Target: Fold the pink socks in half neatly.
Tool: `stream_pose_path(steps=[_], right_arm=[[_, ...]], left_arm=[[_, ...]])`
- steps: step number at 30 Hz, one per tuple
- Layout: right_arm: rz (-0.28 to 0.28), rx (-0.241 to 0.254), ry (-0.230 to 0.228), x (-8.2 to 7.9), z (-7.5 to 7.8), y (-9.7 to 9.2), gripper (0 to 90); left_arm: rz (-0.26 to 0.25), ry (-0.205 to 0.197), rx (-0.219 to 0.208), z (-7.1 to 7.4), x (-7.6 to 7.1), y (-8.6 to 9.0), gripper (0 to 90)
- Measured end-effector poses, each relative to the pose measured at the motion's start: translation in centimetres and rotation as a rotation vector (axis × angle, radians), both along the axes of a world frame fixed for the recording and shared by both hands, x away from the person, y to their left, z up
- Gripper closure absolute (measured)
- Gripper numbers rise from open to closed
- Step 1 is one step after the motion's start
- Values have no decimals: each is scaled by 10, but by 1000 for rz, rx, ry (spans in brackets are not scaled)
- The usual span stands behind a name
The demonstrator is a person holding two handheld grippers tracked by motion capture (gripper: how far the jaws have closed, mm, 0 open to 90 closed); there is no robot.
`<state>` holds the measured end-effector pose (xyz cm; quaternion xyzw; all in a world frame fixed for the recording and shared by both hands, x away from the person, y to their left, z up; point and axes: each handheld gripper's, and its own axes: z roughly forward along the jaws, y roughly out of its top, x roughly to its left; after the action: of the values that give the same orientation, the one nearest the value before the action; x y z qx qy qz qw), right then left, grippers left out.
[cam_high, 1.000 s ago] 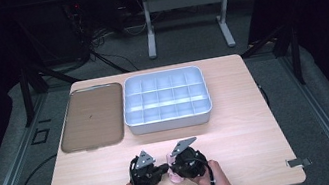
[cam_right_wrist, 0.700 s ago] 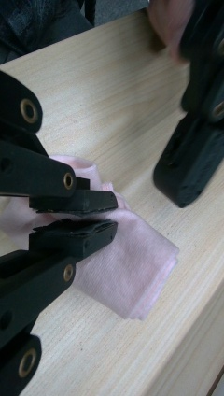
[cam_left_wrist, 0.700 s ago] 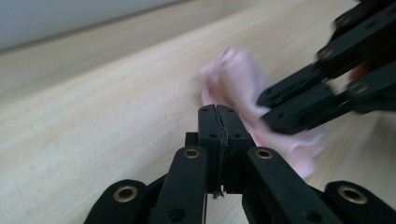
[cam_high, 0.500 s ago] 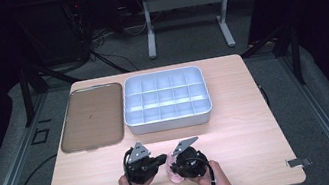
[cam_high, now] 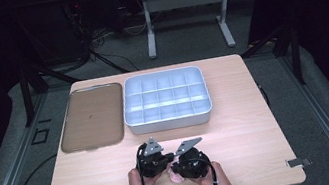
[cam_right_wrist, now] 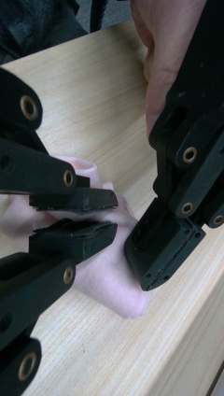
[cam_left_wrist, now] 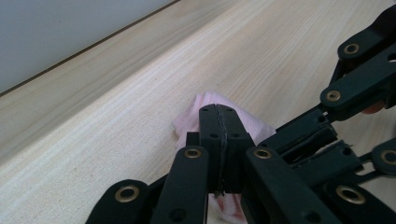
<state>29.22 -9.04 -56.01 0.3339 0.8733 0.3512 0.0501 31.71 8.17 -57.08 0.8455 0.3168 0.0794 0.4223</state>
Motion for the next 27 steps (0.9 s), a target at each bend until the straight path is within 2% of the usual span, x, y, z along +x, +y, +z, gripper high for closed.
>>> stream_pose_path(steps=[2,7,11,14,19,21,23,27], right_arm=[[2,-14,-4,-2,2,-1,771],[25,-47,-13,-14,9,0,776],[35,-86,-46,-21,4,5,790],[34,-87,-50,-21,1,6,798],[29,-64,-43,-21,-2,3,804],[25,-55,-39,-20,-2,2,783],[52,-30,-2,-18,0,0,679],[72,17,48,-12,9,-12,627]], left_arm=[[1,-7,7,0,0,0,899],[17,-8,7,-1,-1,-1,899],[20,-13,10,-1,-2,0,899],[26,-11,2,-2,-2,1,899],[30,-12,-5,-4,-2,3,899],[31,-19,6,-3,-3,2,899],[31,-27,14,-3,-4,1,899],[40,-30,23,-3,-4,1,899]])
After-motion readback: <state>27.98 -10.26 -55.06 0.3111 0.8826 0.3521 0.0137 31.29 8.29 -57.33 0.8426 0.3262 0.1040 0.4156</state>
